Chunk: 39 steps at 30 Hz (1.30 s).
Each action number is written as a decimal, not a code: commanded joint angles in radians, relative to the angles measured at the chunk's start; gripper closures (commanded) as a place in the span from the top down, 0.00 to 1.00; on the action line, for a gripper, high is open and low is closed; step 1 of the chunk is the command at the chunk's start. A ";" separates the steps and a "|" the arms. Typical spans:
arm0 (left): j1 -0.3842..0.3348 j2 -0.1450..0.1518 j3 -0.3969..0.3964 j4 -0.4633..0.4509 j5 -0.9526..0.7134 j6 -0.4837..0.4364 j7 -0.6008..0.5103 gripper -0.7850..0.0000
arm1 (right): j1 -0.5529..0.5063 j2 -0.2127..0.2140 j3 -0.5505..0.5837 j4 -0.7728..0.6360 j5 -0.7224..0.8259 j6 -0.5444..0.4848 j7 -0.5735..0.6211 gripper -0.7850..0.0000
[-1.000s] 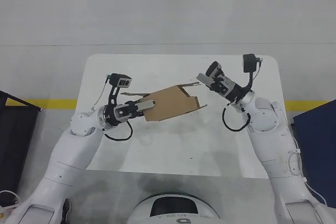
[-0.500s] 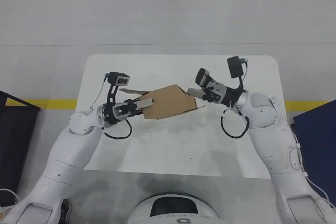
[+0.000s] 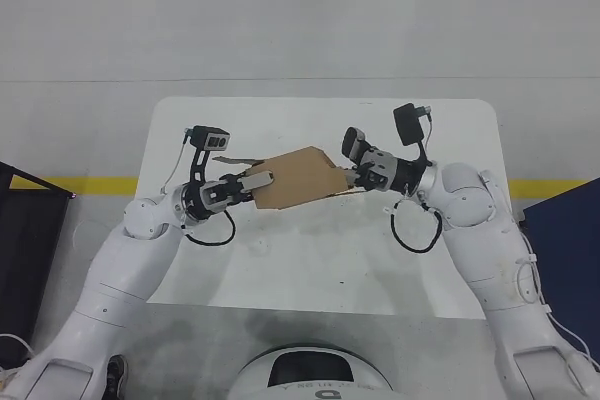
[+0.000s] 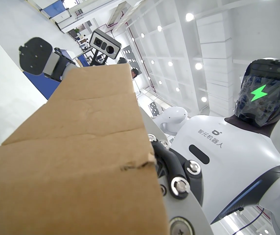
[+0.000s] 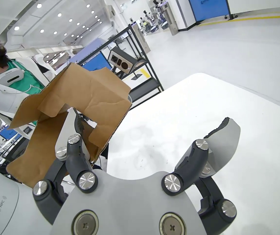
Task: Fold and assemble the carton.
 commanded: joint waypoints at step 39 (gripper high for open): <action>-0.003 -0.075 0.095 0.138 -0.676 0.054 -0.054 0.00 | -0.050 0.022 0.102 -0.023 -0.035 0.029 -0.253 1.00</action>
